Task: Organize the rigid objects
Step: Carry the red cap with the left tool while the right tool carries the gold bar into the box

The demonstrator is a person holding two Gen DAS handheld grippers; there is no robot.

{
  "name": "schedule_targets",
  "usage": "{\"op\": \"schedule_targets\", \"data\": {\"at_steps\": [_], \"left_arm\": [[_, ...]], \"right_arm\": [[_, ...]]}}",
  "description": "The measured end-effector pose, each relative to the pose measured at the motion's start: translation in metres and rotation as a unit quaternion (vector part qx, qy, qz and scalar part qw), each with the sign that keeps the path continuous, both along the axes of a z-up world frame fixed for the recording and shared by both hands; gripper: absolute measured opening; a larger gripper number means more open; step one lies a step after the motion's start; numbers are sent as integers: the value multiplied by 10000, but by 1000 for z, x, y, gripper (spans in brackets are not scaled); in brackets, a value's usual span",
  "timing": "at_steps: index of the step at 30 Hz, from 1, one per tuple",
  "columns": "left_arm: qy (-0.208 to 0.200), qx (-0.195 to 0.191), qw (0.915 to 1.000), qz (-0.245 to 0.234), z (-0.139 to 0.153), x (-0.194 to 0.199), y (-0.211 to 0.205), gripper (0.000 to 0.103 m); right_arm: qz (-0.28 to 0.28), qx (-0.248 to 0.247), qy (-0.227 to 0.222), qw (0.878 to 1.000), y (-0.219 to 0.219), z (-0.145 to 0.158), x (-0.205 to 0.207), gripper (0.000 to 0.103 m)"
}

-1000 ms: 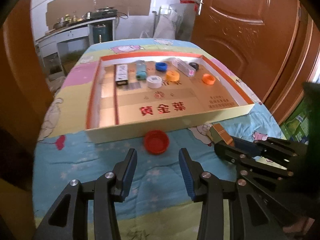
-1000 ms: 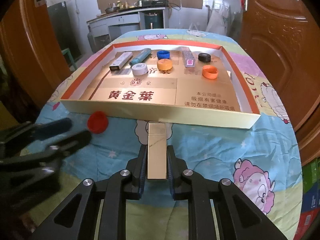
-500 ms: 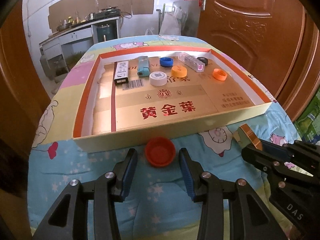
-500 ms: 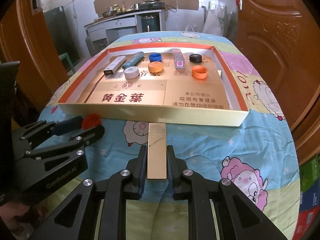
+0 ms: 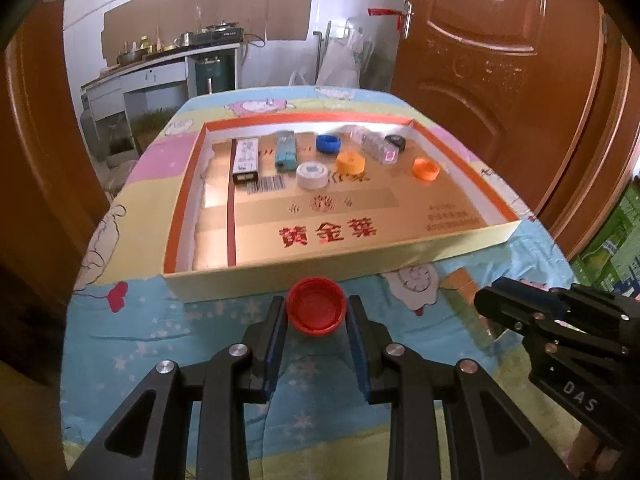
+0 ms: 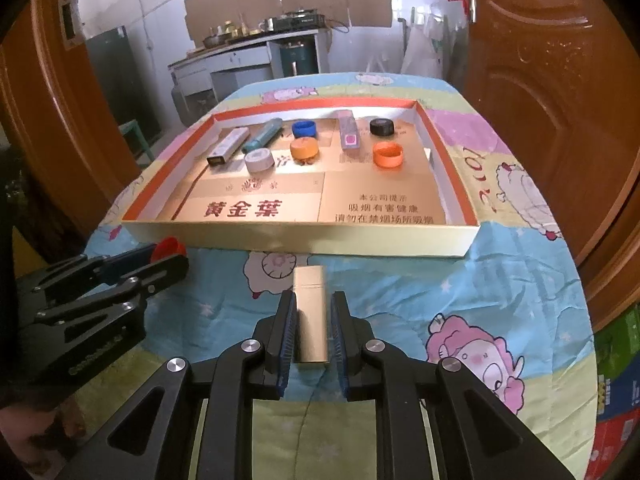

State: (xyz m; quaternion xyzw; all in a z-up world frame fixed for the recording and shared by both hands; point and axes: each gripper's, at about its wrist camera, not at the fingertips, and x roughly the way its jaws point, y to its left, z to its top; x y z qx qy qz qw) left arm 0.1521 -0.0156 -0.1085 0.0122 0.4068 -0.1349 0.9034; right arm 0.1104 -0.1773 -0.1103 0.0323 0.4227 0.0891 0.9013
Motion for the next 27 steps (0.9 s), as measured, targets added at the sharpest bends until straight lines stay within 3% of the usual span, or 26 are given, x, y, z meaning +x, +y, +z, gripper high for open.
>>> {"op": "schedule_targets", "data": {"at_steps": [9,14,15,17,18,19,23,24,25,26,27], "left_arm": [[-166,-282,9995,52,22,-9,8,30],[-201,-359,9991,50,25,-10,9,30],[-195,-369,9991,47,24,-10,10,30],[-182,-379,9991,53,23,-11,10,30],[-183,-395,9990,59,23,-11,11,30],[-184,-401,9990,63,23,-12,12,30],[-171,-427,9989,108,22,-12,18,30],[-166,-430,9989,116,22,-11,18,30],[-159,-432,9989,131,21,-11,19,30],[-155,-435,9988,140,21,-11,20,30],[-154,-437,9988,145,21,-10,21,30]], "right_arm": [[49,225,-200,9995,-13,19,-10,11],[202,256,-102,9994,-13,15,-12,11],[260,262,-66,9993,-12,12,-11,14],[370,260,69,9990,-7,5,-8,34],[406,248,124,9988,-4,2,-6,53],[416,215,129,9988,-1,1,-5,57],[404,-168,120,9990,10,-7,4,57],[398,-232,123,9989,11,-9,7,53],[375,-315,148,9987,13,-11,10,31],[341,-385,191,9985,13,-14,12,17],[310,-404,234,9984,13,-16,13,18]]}}
